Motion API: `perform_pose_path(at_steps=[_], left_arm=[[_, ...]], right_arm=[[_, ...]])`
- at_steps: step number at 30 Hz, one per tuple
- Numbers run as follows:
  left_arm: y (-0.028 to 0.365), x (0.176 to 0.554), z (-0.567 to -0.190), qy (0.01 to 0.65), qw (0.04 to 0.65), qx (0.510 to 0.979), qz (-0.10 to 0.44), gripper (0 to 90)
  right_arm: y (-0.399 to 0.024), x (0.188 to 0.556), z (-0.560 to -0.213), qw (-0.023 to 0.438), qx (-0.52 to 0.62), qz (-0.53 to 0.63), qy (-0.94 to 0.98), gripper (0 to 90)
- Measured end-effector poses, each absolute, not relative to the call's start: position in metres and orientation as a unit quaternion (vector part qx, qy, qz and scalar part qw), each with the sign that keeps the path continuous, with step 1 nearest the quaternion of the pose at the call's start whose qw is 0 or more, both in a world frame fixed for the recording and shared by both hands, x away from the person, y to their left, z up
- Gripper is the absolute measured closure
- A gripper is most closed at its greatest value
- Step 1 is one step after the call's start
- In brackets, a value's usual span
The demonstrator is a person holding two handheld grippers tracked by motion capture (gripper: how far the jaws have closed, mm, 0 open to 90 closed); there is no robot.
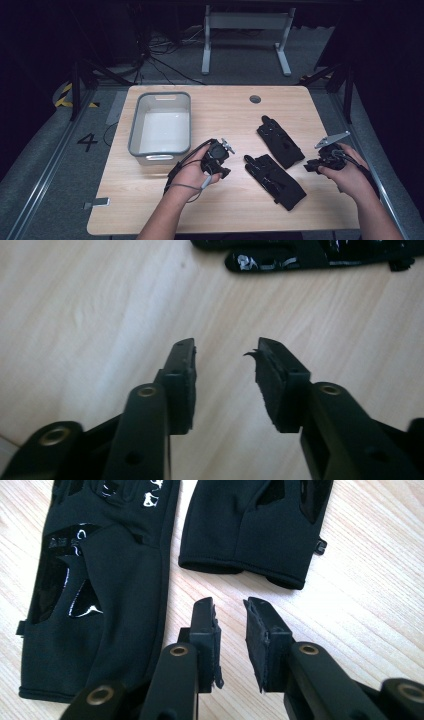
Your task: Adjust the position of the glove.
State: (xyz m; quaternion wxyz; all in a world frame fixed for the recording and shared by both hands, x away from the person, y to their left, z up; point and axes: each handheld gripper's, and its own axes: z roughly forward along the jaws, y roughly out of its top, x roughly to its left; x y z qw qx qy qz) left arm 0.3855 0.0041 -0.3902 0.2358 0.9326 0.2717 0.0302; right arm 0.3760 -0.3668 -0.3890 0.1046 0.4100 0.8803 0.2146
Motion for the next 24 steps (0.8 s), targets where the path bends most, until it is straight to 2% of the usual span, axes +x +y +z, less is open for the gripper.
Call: perform_pose_path(at_steps=[3,6,8,12,18,23,24], left_arm=[[0.007,0.388,-0.390,0.293,0.228,0.928,0.025,67.6],[0.010,0.390,-0.390,0.295,0.238,0.925,0.018,65.9],[0.009,0.391,-0.391,0.294,0.235,0.926,0.031,57.2],[0.010,0.393,-0.390,0.294,0.242,0.924,0.033,55.3],[0.009,0.397,-0.386,0.285,0.250,0.925,0.037,63.9],[0.006,0.401,-0.383,0.266,0.266,0.926,0.040,64.5],[0.005,0.402,-0.383,0.259,0.276,0.925,0.027,65.2]], right_arm=[[-0.367,0.374,-0.389,0.096,0.410,0.219,0.880,74.6],[-0.368,0.374,-0.389,0.093,0.409,0.220,0.881,74.4],[-0.368,0.373,-0.389,0.091,0.411,0.221,0.880,73.9],[-0.368,0.370,-0.389,0.086,0.411,0.223,0.880,73.4],[-0.366,0.360,-0.389,0.083,0.409,0.224,0.880,72.8],[-0.364,0.354,-0.387,0.080,0.408,0.230,0.880,72.2],[-0.362,0.351,-0.387,0.077,0.406,0.234,0.880,72.1]])
